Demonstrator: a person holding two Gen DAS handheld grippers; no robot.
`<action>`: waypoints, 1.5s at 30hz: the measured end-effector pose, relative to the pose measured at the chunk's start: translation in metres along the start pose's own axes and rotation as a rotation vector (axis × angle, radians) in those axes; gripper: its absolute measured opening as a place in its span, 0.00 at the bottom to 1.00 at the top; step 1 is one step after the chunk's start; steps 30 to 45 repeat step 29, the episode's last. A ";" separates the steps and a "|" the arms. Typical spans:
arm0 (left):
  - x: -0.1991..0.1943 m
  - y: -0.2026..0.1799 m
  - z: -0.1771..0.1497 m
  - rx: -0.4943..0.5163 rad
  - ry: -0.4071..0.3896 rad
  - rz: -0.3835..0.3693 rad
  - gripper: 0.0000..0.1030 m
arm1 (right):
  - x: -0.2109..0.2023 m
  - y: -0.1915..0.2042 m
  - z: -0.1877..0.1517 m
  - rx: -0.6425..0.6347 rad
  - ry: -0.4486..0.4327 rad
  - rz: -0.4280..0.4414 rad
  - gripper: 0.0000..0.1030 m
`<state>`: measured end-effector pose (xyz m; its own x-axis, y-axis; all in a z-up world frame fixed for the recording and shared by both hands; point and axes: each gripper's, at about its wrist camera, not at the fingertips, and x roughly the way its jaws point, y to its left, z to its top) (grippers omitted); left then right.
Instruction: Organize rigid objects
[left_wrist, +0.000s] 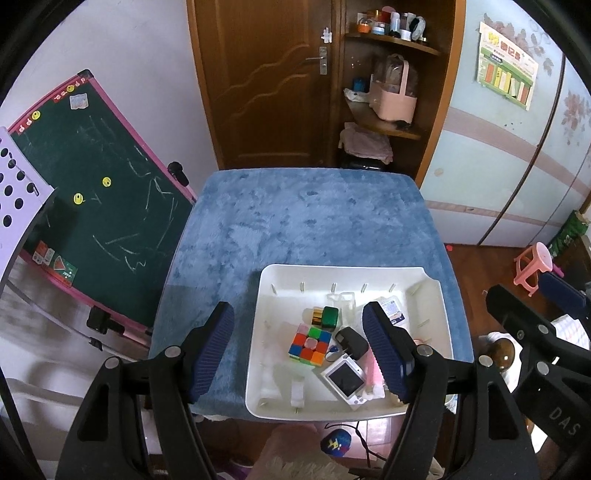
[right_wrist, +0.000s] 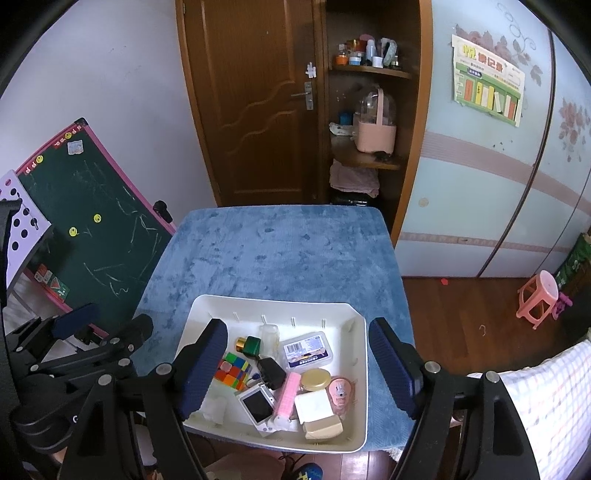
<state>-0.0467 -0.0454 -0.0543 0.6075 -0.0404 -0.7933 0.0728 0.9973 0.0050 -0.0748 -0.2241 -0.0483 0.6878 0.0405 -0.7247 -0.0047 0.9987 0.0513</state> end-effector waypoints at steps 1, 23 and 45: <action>0.000 0.000 0.000 -0.002 0.000 0.000 0.73 | 0.000 0.000 0.000 -0.002 0.001 0.000 0.77; 0.006 0.000 -0.001 -0.007 0.006 0.006 0.73 | 0.005 0.001 -0.002 -0.007 0.009 0.000 0.77; 0.006 0.000 -0.001 -0.007 0.003 0.004 0.73 | 0.006 0.000 -0.001 -0.012 0.001 -0.005 0.77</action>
